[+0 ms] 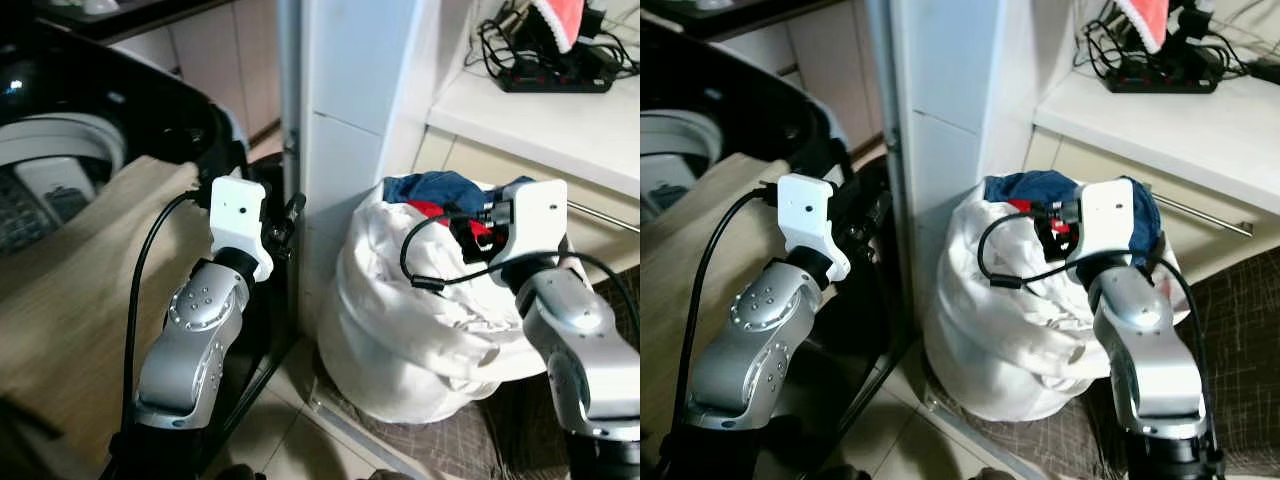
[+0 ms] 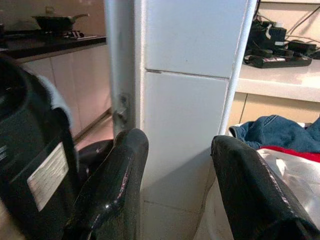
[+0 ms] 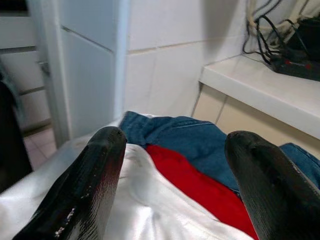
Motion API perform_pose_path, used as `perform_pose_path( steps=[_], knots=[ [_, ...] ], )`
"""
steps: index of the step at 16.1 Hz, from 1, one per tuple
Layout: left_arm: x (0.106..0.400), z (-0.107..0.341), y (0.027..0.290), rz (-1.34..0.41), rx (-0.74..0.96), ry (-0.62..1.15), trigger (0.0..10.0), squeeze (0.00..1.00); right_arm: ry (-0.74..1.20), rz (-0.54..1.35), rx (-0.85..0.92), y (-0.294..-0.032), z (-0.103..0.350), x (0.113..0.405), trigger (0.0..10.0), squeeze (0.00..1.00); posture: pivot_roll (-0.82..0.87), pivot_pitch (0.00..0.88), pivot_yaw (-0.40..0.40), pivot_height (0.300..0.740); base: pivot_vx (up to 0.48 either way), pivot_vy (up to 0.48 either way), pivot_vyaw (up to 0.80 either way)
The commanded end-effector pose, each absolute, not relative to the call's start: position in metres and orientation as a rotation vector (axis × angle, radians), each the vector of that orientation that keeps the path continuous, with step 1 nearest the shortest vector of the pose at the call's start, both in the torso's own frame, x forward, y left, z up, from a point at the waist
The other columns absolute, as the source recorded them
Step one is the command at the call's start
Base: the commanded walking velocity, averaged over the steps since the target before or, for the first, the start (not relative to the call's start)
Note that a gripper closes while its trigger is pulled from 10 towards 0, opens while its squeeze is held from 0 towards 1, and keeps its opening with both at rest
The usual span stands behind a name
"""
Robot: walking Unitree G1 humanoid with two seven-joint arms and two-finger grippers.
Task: Clothes washing
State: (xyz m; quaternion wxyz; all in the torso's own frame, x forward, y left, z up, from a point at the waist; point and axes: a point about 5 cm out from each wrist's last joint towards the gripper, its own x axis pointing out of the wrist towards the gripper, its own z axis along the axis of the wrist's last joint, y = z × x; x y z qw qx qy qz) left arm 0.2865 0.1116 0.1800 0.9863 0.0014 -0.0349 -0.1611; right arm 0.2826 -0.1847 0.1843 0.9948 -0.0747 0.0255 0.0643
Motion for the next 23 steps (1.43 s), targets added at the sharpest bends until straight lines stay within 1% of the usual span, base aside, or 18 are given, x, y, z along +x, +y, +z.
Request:
perform_pose_path(
  steps=[1,3,4,5,6,7,8,10,12,13,15,16,17,19,20,22,23],
  knots=[
    [0.287,0.18,0.112,-0.331,0.002,-0.063,10.0,0.0,0.082,0.113,-0.135,-0.191,0.182,0.284,10.0,0.0,-0.09,0.08,-0.028,0.74,0.0,0.0,0.0],
    [0.287,0.18,0.111,-0.34,0.007,-0.063,10.0,0.0,0.102,0.123,-0.126,-0.194,0.185,0.289,10.0,0.0,-0.09,0.08,-0.025,0.74,0.0,0.0,0.0],
    [0.287,0.18,0.111,-0.346,0.01,-0.062,10.0,0.0,0.141,0.148,-0.134,-0.194,0.184,0.291,10.0,0.81,-0.09,0.081,-0.025,0.74,0.0,0.0,0.0],
    [0.287,0.18,0.11,-0.358,0.015,-0.052,10.0,0.0,0.191,0.177,-0.147,-0.195,0.182,0.292,10.0,1.0,-0.09,0.082,-0.028,0.74,0.0,0.0,0.0],
    [0.287,0.179,0.109,-0.395,0.031,-0.04,10.0,0.0,0.25,0.2,-0.185,-0.198,0.179,0.292,10.0,1.0,-0.09,0.082,-0.028,0.74,0.0,0.0,0.0],
    [0.287,0.179,0.109,-0.411,0.037,-0.035,10.0,0.0,0.269,0.205,-0.203,-0.2,0.178,0.293,10.0,1.0,-0.09,0.082,-0.028,0.74,0.0,0.0,0.0],
    [0.287,0.177,0.108,-0.46,0.051,-0.02,10.0,0.0,0.313,0.217,-0.2,-0.204,0.177,0.296,10.0,1.0,-0.09,0.082,-0.019,0.74,0.0,0.0,0.0],
    [0.289,0.176,0.109,-0.47,0.058,-0.001,10.0,0.0,0.394,0.29,-0.172,-0.205,0.17,0.3,10.0,1.0,-0.09,0.08,-0.014,0.74,0.0,0.0,0.0],
    [0.29,0.175,0.106,-0.469,0.036,0.004,10.0,0.0,0.464,0.308,-0.123,-0.208,0.155,0.301,10.0,1.0,-0.08,0.067,-0.029,0.74,0.0,0.0,0.0],
    [0.288,0.174,0.102,-0.504,0.043,0.011,10.0,0.0,0.494,0.316,-0.096,-0.208,0.148,0.301,10.0,1.0,-0.07,0.065,-0.029,0.74,0.0,0.0,0.0],
    [0.278,0.172,0.091,-0.638,0.053,0.037,10.0,0.0,0.595,0.363,-0.099,-0.204,0.132,0.297,10.0,1.0,-0.06,0.037,-0.018,0.74,0.0,0.0,0.0],
    [0.274,0.172,0.088,-0.694,0.065,0.043,10.0,0.0,0.642,0.369,-0.116,-0.204,0.124,0.297,10.0,0.99,-0.06,0.045,-0.017,0.74,0.0,0.0,0.0],
    [0.271,0.171,0.086,-0.733,0.063,0.046,10.0,0.0,0.689,0.382,-0.162,-0.205,0.113,0.293,10.0,0.0,-0.07,0.024,-0.014,0.74,0.0,0.0,0.0],
    [0.273,0.171,0.085,-0.741,0.072,0.044,10.0,0.0,0.726,0.362,-0.206,-0.209,0.103,0.294,10.0,0.0,-0.07,0.032,-0.018,0.74,0.0,0.0,0.0],
    [0.273,0.172,0.084,-0.756,0.078,0.035,10.0,0.0,0.729,0.339,-0.239,-0.212,0.101,0.295,7.2,0.0,-0.07,0.034,-0.021,0.74,0.0,0.0,0.0],
    [0.273,0.175,0.086,-0.764,0.085,0.023,10.0,0.0,0.706,0.285,-0.276,-0.221,0.105,0.299,0.0,0.0,-0.07,0.04,-0.028,0.74,0.0,0.0,0.0],
    [0.273,0.176,0.087,-0.762,0.089,0.022,10.0,0.0,0.699,0.28,-0.274,-0.222,0.106,0.3,0.0,0.0,-0.07,0.04,-0.028,0.74,0.0,0.0,0.0]
  ],
)
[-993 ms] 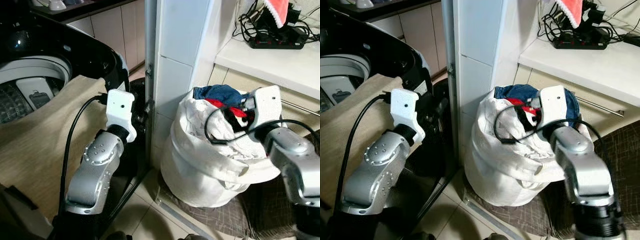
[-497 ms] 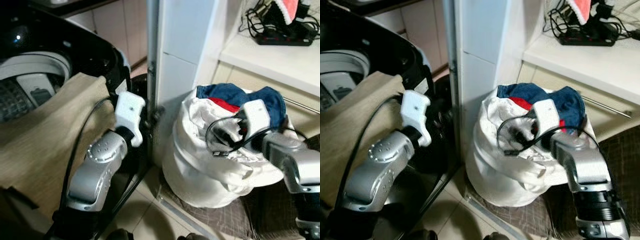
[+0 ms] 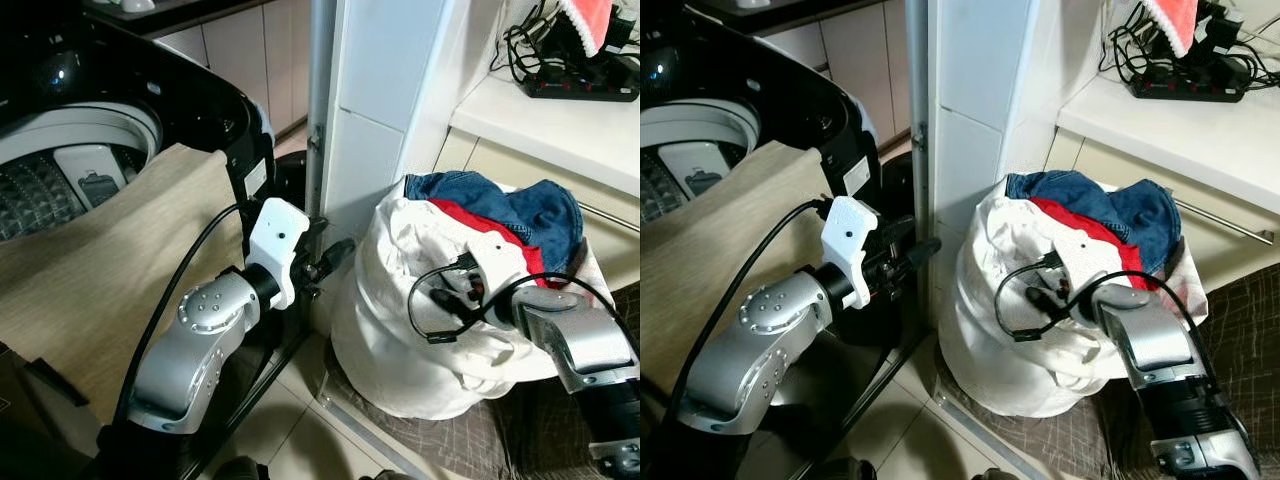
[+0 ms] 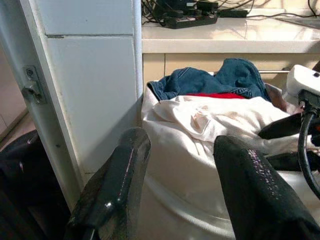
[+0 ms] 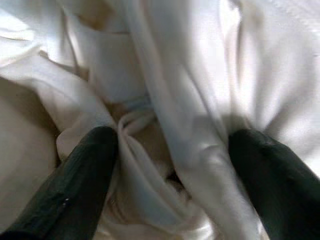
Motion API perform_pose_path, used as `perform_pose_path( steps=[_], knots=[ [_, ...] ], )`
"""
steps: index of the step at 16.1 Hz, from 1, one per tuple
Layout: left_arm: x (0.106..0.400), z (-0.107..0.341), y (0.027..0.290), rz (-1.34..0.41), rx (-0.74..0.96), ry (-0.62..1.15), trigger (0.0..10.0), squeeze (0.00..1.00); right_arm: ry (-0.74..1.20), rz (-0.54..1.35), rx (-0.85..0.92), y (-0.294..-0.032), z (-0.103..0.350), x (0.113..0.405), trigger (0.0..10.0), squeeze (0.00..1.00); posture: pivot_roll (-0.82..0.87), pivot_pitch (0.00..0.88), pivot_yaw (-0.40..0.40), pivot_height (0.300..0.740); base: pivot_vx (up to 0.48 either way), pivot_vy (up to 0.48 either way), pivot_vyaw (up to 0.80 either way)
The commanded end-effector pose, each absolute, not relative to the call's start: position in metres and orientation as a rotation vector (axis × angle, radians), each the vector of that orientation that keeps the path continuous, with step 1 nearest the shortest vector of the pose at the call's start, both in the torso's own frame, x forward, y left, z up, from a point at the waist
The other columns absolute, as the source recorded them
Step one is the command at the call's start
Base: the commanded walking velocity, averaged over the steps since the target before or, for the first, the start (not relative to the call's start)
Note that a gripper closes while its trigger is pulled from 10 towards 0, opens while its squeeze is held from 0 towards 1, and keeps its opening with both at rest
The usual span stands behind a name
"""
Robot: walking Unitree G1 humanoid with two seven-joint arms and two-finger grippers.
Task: Clothes washing
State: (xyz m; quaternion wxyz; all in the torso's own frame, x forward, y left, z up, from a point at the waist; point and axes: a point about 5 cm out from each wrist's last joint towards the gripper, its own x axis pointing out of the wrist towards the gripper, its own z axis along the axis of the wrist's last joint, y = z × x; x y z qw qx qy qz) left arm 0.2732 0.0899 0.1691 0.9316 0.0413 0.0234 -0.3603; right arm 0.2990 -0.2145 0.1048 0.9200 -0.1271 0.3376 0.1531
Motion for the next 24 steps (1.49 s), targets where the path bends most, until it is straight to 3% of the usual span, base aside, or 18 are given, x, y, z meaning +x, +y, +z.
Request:
perform_pose_path(
  steps=[1,7,14,24],
  knots=[
    [0.272,0.176,0.088,-0.763,0.09,0.016,10.0,0.0,0.688,0.264,-0.27,-0.225,0.108,0.301,0.0,0.0,-0.08,0.045,-0.027,0.74,0.0,0.0,0.0],
    [0.267,0.176,0.083,-0.822,0.084,0.018,10.0,0.0,0.689,0.244,-0.243,-0.231,0.103,0.297,0.0,0.0,-0.08,0.048,-0.027,0.74,0.0,0.0,0.0],
    [0.252,0.172,0.085,-1.037,0.143,0.083,10.0,0.0,0.626,0.199,-0.167,-0.234,0.111,0.301,0.0,0.0,-0.07,0.048,-0.026,0.74,0.0,0.0,0.0],
    [0.26,0.172,0.09,-0.956,0.161,0.057,10.0,0.0,0.476,0.196,0.137,-0.237,0.141,0.302,0.0,0.0,-0.08,0.034,-0.017,0.74,0.0,0.0,0.0]
  ],
)
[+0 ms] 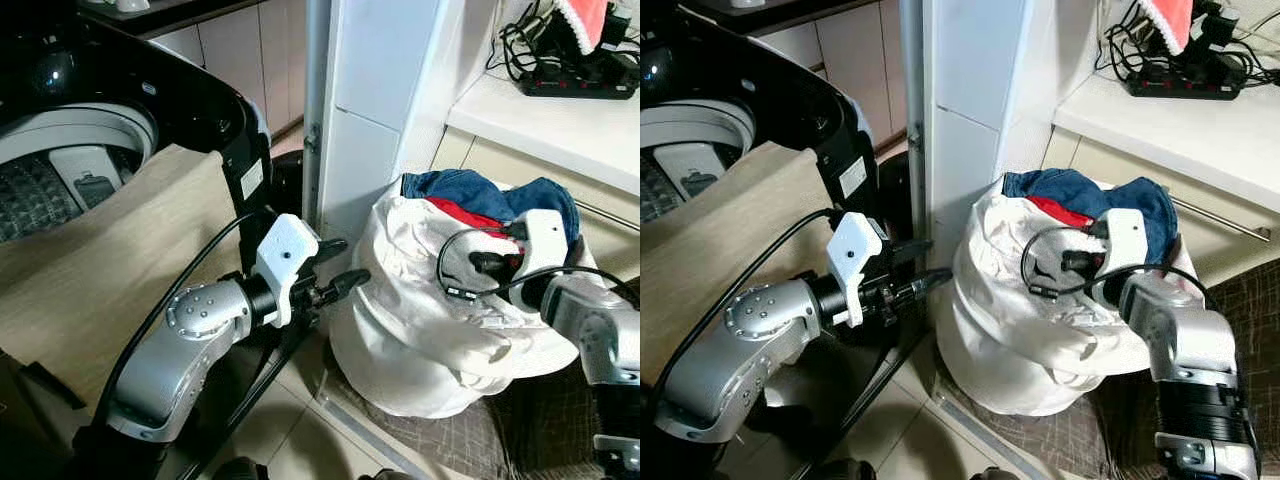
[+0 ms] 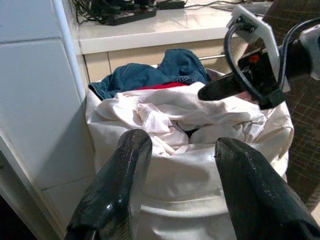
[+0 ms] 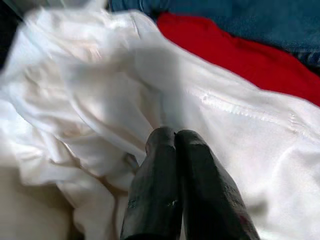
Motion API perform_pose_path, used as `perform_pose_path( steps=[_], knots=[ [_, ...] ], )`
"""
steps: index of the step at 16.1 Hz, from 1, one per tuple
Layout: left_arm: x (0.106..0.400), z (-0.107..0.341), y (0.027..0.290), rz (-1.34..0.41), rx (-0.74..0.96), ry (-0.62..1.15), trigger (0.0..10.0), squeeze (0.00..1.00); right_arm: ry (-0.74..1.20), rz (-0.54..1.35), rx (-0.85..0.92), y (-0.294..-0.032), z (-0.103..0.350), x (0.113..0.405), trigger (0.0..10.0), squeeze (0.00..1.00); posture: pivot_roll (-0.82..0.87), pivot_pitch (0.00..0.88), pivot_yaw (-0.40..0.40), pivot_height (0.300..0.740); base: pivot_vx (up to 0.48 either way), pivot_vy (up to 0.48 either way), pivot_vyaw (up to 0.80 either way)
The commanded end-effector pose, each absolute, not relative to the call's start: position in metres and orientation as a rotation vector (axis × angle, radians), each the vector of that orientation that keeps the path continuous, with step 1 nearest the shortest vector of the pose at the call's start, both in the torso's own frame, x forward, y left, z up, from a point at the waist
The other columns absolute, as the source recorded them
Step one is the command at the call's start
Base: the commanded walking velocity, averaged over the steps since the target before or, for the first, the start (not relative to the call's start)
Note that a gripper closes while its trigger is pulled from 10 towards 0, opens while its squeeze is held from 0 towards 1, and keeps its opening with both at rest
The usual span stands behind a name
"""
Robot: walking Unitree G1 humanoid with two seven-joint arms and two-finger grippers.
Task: Clothes washing
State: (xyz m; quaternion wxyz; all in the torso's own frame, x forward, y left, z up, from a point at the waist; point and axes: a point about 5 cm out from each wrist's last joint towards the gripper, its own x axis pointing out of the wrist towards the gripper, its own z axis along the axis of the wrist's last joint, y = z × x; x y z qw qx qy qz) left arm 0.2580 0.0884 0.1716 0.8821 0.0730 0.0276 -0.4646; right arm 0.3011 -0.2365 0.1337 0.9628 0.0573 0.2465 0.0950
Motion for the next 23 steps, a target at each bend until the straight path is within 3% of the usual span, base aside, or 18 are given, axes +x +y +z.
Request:
perform_pose_path(
  steps=[1,3,4,10,23],
  knots=[
    [0.262,0.172,0.09,-0.943,0.162,0.052,10.0,0.0,0.467,0.206,0.102,-0.239,0.144,0.302,0.0,0.0,-0.08,0.035,-0.019,0.74,0.0,0.0,0.0],
    [0.263,0.173,0.09,-0.931,0.159,0.046,10.0,0.0,0.442,0.2,-0.079,-0.242,0.15,0.302,0.0,0.0,-0.08,0.037,-0.018,0.74,0.0,0.0,0.0],
    [0.264,0.174,0.09,-0.931,0.164,0.045,10.0,0.0,0.461,0.206,-0.135,-0.242,0.151,0.303,10.0,1.0,-0.09,0.043,-0.018,0.74,0.0,0.0,0.0],
    [0.264,0.173,0.088,-0.955,0.177,0.066,10.0,0.0,0.487,0.333,-0.227,-0.241,0.177,0.312,10.0,1.0,-0.08,0.059,-0.021,0.74,0.0,0.0,0.0],
    [0.258,0.168,0.086,-1.029,0.198,0.116,10.0,0.0,0.761,0.476,-0.388,-0.244,0.15,0.286,10.0,1.0,-0.08,0.067,-0.023,0.74,0.0,0.0,0.0]
  ],
)
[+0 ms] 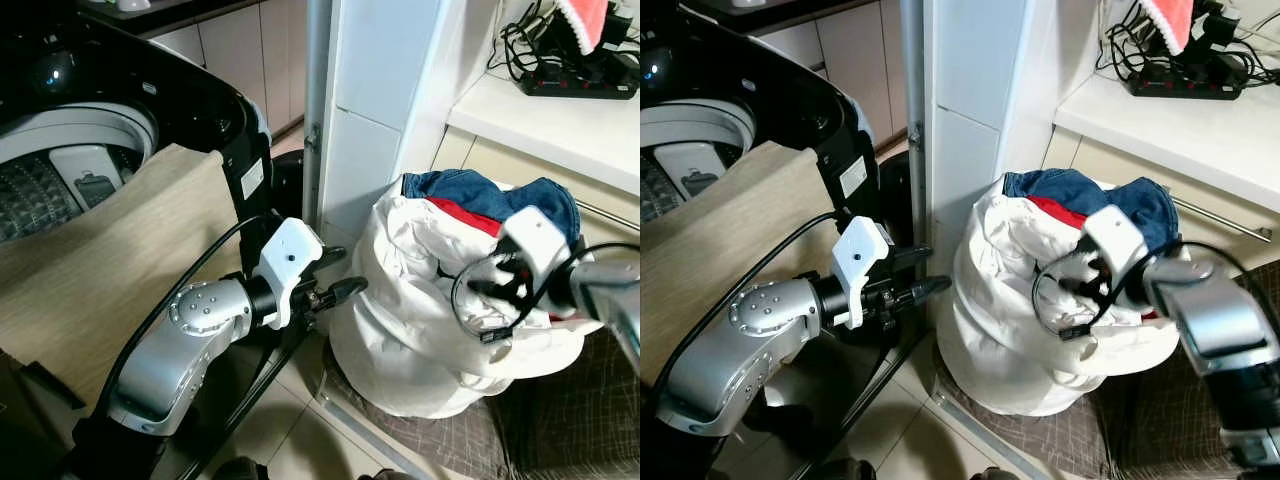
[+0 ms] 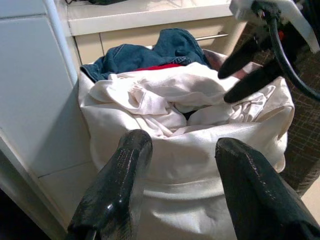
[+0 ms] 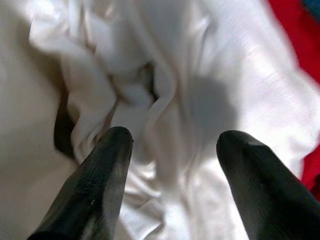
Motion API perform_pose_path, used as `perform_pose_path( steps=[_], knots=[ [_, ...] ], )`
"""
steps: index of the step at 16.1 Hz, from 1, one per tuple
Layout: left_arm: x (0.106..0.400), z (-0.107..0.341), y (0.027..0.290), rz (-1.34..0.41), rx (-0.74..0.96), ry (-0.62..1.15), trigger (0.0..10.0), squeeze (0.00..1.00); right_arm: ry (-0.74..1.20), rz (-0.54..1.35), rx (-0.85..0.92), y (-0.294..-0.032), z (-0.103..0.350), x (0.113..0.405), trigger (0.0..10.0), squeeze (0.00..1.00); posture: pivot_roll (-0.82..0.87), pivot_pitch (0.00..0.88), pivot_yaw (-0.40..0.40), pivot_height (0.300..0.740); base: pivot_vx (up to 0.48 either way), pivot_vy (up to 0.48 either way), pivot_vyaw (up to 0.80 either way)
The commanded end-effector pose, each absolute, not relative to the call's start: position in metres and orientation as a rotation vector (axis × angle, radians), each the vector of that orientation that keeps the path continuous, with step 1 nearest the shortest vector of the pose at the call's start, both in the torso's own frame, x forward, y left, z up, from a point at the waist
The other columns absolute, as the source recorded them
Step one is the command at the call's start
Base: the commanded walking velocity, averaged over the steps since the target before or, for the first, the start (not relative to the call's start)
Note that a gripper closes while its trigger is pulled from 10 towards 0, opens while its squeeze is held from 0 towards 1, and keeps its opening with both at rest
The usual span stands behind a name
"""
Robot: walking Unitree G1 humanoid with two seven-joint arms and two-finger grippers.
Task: Clothes washing
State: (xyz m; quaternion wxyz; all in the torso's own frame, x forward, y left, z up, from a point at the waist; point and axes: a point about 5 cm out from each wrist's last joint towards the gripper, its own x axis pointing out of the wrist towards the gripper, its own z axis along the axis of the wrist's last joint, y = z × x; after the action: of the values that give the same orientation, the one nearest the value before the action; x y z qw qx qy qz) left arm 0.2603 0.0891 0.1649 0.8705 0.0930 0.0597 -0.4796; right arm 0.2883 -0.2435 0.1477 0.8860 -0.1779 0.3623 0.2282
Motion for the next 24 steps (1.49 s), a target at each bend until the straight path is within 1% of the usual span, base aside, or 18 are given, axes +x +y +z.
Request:
perform_pose_path(
  steps=[1,2,5,6,7,8,9,11,20,24],
  knots=[
    [0.258,0.168,0.086,-1.031,0.198,0.117,10.0,0.0,0.782,0.483,-0.394,-0.244,0.145,0.284,10.0,1.0,-0.08,0.07,-0.021,0.74,0.0,0.0,0.0],
    [0.258,0.168,0.086,-1.033,0.199,0.119,10.0,0.0,0.806,0.484,-0.403,-0.245,0.139,0.281,10.0,0.0,-0.08,0.069,-0.02,0.74,0.0,0.0,0.0],
    [0.256,0.169,0.084,-1.052,0.199,0.119,10.0,0.0,0.869,0.455,-0.417,-0.251,0.118,0.277,10.0,0.0,-0.08,0.069,-0.019,0.74,0.0,0.0,0.0],
    [0.256,0.169,0.084,-1.054,0.199,0.12,10.0,0.0,0.874,0.443,-0.424,-0.252,0.117,0.278,6.9,0.0,-0.08,0.069,-0.019,0.74,0.0,0.0,0.0],
    [0.256,0.169,0.085,-1.056,0.2,0.121,10.0,0.0,0.868,0.404,-0.418,-0.256,0.116,0.28,0.0,0.0,-0.08,0.07,-0.017,0.74,0.0,0.0,0.0],
    [0.255,0.169,0.085,-1.059,0.2,0.124,10.0,0.0,0.849,0.341,-0.415,-0.263,0.116,0.285,0.0,0.0,-0.08,0.071,-0.016,0.74,0.0,0.0,0.0],
    [0.255,0.169,0.085,-1.06,0.201,0.125,10.0,0.0,0.837,0.323,-0.414,-0.265,0.116,0.287,0.0,0.0,-0.08,0.072,-0.015,0.74,0.0,0.0,0.0],
    [0.256,0.168,0.084,-1.063,0.205,0.127,10.0,0.0,0.833,0.337,-0.364,-0.264,0.113,0.288,0.0,0.0,-0.08,0.071,-0.016,0.74,0.0,0.0,0.0],
    [0.257,0.17,0.083,-1.063,0.216,0.116,10.0,0.0,0.821,0.364,-0.336,-0.259,0.108,0.291,0.0,0.0,-0.07,0.068,-0.016,0.74,0.0,0.0,0.0],
    [0.257,0.169,0.083,-1.064,0.219,0.113,10.0,0.0,0.812,0.348,-0.324,-0.262,0.108,0.291,0.0,0.0,-0.07,0.064,-0.015,0.74,0.0,0.0,0.0]
  ],
)
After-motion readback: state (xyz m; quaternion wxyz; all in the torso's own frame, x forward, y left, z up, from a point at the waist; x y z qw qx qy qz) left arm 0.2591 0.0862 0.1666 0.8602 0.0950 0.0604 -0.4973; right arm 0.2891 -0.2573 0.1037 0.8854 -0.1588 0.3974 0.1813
